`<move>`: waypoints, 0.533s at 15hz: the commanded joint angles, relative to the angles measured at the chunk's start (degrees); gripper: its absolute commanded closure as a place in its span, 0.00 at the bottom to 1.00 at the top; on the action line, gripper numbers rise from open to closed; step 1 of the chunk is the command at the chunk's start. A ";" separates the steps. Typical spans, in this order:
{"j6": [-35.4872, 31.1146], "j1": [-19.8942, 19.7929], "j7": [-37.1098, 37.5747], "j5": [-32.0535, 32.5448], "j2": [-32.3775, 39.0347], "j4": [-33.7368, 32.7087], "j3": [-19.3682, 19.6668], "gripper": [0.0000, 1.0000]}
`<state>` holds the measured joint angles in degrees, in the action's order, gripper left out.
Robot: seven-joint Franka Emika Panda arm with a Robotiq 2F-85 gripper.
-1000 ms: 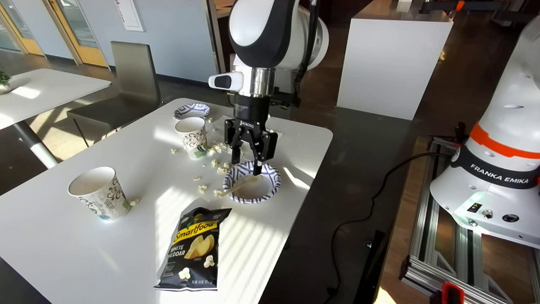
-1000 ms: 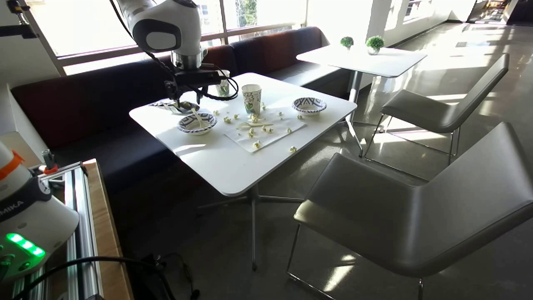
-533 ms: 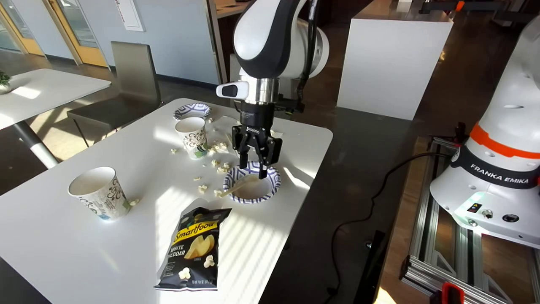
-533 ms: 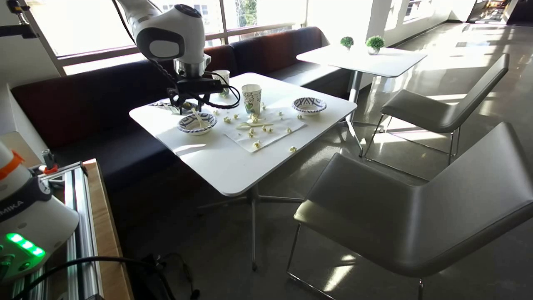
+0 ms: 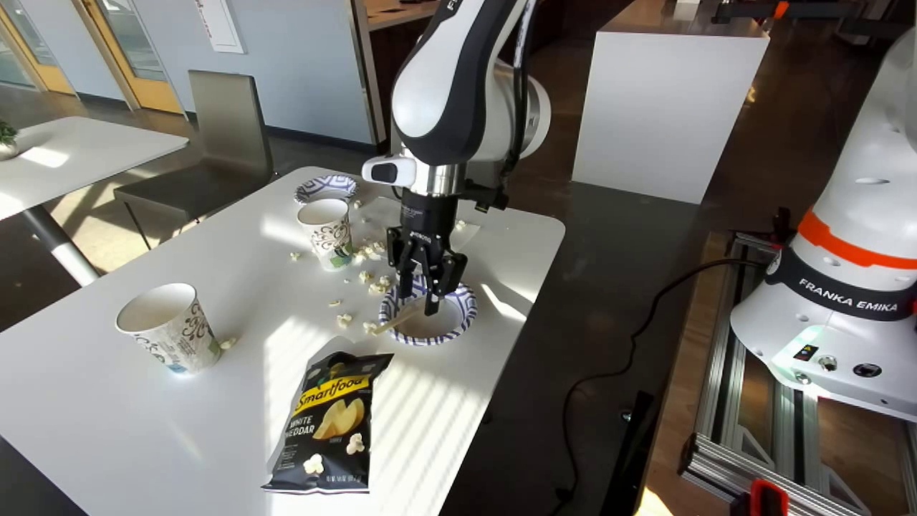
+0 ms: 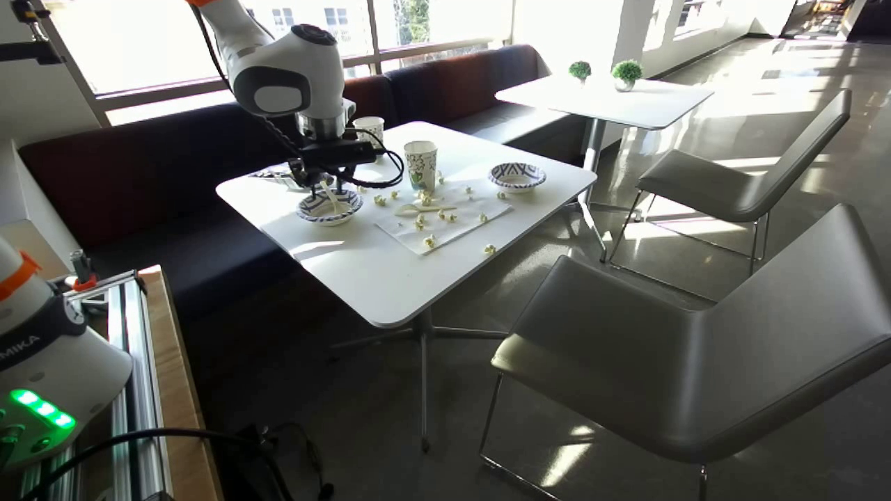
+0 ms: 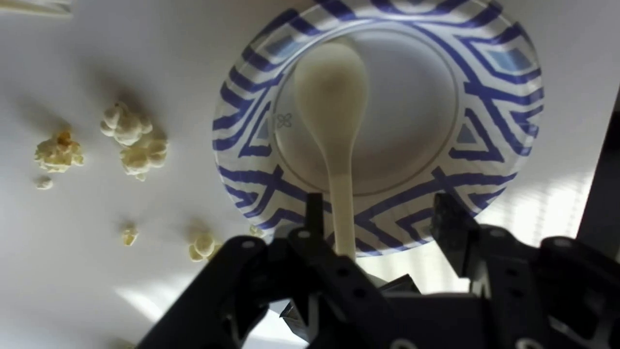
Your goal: Use the spoon to place one white item inside the cup
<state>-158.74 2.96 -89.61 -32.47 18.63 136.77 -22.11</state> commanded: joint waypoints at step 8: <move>-4.25 -2.96 0.68 4.29 6.89 -3.06 -3.48 0.75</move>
<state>-161.55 1.60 -89.76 -30.71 23.64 134.32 -24.41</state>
